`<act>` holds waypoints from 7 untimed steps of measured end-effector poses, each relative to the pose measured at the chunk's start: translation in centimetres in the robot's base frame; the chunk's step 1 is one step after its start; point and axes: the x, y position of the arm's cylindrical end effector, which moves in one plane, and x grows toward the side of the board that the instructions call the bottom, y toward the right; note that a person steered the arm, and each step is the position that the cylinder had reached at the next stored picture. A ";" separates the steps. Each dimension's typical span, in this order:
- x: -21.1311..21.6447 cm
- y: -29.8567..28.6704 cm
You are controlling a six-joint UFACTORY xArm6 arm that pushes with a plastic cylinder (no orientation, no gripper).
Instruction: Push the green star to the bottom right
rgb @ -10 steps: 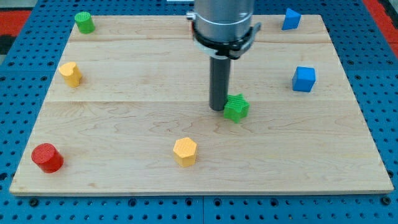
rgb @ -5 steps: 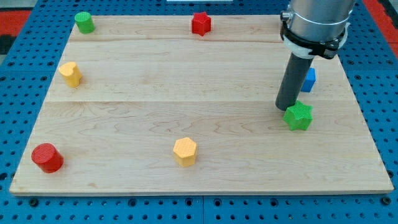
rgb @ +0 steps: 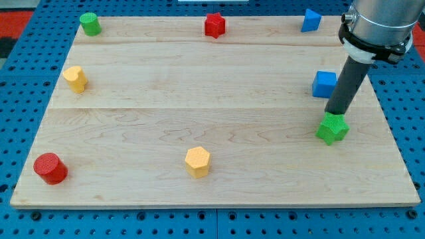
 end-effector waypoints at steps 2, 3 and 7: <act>0.0 -0.3; 0.5 -0.4; 3.9 -2.5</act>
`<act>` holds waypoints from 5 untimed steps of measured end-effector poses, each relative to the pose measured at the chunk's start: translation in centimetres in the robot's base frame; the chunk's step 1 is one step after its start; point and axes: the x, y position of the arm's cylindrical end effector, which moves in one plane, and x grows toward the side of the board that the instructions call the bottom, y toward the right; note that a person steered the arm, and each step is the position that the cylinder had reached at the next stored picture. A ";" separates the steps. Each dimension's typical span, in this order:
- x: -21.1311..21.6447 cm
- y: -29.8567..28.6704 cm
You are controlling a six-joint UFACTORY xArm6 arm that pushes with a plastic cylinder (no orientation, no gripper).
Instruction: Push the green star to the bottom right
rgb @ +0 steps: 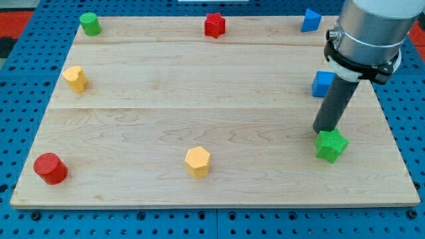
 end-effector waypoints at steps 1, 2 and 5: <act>1.1 0.0; 1.8 0.0; 3.4 0.0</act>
